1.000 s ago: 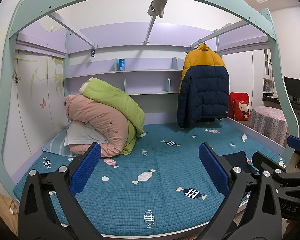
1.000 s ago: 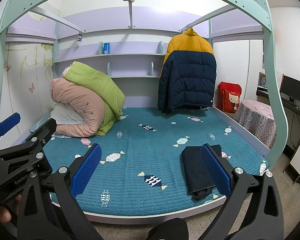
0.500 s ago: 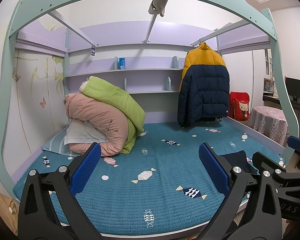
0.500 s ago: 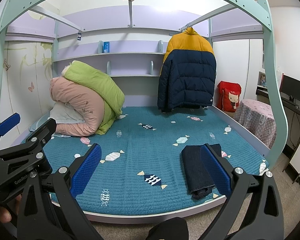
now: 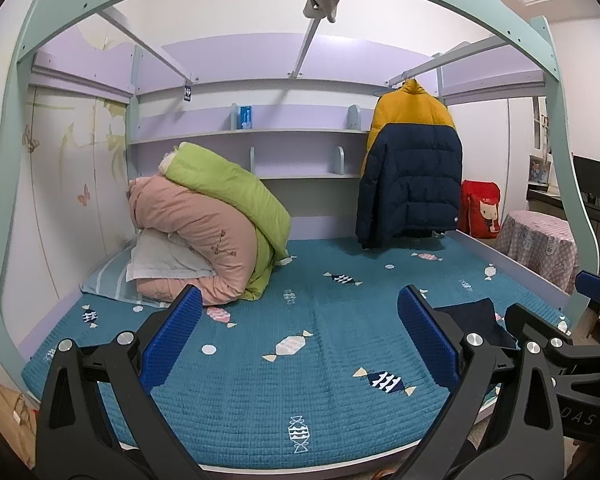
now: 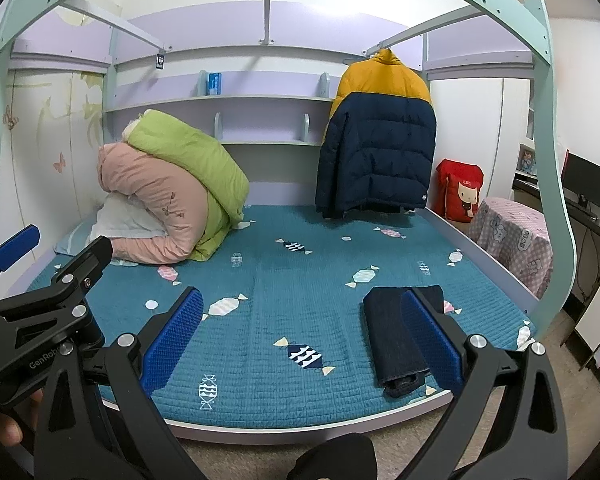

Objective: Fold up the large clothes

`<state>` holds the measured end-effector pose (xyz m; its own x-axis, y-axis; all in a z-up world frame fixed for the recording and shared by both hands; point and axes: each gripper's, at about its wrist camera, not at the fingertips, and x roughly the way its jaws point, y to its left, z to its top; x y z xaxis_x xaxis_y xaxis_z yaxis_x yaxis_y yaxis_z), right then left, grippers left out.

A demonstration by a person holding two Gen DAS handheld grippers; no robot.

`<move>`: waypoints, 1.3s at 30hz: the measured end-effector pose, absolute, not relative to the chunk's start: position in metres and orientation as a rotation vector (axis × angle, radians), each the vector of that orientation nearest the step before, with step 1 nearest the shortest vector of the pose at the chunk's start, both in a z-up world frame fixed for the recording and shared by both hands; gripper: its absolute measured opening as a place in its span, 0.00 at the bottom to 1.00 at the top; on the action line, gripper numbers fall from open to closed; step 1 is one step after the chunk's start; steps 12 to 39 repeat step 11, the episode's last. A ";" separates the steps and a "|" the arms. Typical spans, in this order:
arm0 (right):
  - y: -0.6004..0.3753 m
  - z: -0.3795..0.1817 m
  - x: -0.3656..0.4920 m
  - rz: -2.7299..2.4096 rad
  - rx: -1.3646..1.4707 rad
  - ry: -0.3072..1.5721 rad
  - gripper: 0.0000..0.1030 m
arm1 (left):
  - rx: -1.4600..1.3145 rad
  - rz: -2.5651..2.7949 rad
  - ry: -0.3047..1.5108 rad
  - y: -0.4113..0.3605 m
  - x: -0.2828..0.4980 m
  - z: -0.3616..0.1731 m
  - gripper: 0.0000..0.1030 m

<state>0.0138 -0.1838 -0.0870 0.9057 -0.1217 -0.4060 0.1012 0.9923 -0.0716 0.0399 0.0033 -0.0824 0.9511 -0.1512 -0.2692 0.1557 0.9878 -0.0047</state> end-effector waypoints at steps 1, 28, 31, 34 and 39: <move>-0.182 -0.088 0.017 -0.114 -0.054 0.428 0.93 | 0.012 -0.155 0.277 0.005 0.042 -0.084 0.95; -0.140 -0.117 0.081 -0.055 -0.113 0.546 0.93 | -0.026 -0.107 0.397 0.045 0.094 -0.117 0.95; -0.140 -0.117 0.081 -0.055 -0.113 0.546 0.93 | -0.026 -0.107 0.397 0.045 0.094 -0.117 0.95; -0.140 -0.117 0.081 -0.055 -0.113 0.546 0.93 | -0.026 -0.107 0.397 0.045 0.094 -0.117 0.95; -0.140 -0.117 0.081 -0.055 -0.113 0.546 0.93 | -0.026 -0.107 0.397 0.045 0.094 -0.117 0.95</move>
